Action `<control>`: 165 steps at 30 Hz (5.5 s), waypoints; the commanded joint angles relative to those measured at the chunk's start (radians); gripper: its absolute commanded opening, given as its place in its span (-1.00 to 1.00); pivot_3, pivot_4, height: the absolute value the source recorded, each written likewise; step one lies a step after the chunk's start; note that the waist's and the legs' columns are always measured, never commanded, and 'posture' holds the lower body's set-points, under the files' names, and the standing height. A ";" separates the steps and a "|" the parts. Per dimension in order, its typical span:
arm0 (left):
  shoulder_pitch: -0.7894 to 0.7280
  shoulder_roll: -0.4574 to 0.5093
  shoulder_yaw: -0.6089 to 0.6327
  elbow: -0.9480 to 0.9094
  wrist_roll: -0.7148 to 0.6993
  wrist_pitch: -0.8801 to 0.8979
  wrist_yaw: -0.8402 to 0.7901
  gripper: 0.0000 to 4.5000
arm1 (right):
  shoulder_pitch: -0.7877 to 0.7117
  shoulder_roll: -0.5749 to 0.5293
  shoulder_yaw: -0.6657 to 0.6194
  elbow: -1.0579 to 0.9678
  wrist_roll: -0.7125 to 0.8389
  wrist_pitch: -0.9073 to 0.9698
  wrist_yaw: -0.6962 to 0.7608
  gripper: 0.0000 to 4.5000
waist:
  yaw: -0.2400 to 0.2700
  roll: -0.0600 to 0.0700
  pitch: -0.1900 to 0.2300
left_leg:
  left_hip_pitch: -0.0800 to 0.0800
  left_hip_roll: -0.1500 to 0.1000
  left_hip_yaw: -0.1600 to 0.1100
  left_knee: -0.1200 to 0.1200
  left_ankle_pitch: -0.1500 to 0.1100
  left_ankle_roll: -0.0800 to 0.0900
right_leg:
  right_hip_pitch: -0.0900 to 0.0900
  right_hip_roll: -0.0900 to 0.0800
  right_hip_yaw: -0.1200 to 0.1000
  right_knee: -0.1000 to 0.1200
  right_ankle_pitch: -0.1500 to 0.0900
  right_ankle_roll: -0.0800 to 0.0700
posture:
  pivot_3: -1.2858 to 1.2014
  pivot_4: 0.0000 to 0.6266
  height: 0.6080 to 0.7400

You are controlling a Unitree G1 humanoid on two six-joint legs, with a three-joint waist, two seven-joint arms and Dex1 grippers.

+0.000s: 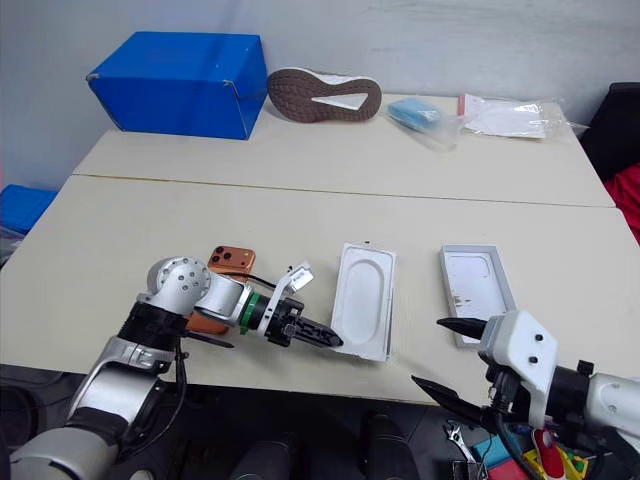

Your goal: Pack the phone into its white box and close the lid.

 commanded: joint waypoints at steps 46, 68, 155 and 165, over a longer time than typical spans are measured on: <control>-0.074 0.112 0.006 -0.100 -0.071 -0.005 -0.206 0.98 | -0.087 -0.032 0.119 0.017 -0.020 -0.036 -0.042 1.00 | -0.001 0.000 0.000 | 0.000 0.000 0.000 0.000 0.001 -0.001 | 0.000 0.000 0.000 0.000 0.000 0.000 | 0.03 -0.52 1.00; -0.008 0.207 -0.108 -0.300 0.207 -0.309 -0.458 0.12 | -0.078 -0.023 0.143 0.024 -0.046 -0.063 -0.051 1.00 | -0.002 0.000 0.000 | 0.000 0.000 0.000 0.000 0.001 -0.001 | 0.000 0.000 0.000 0.000 0.000 0.000 | 0.03 -0.52 1.00; -0.061 0.630 -0.097 0.537 0.858 -0.655 -0.954 1.00 | -1.111 0.446 1.115 0.867 -0.562 -0.302 0.064 -0.98 | -0.042 0.002 -0.001 | -0.014 -0.004 -0.014 0.016 0.001 0.002 | -0.006 -0.004 -0.017 0.016 -0.001 -0.002 | 0.03 -0.52 1.00; 0.046 0.647 -0.161 0.309 0.834 -0.508 -1.045 1.00 | -1.137 0.562 1.146 0.987 -0.640 -0.340 0.035 -0.98 | -0.061 0.003 -0.002 | -0.014 -0.003 -0.014 0.014 0.001 0.000 | -0.010 -0.003 -0.012 0.020 -0.002 -0.003 | 0.03 -0.52 1.00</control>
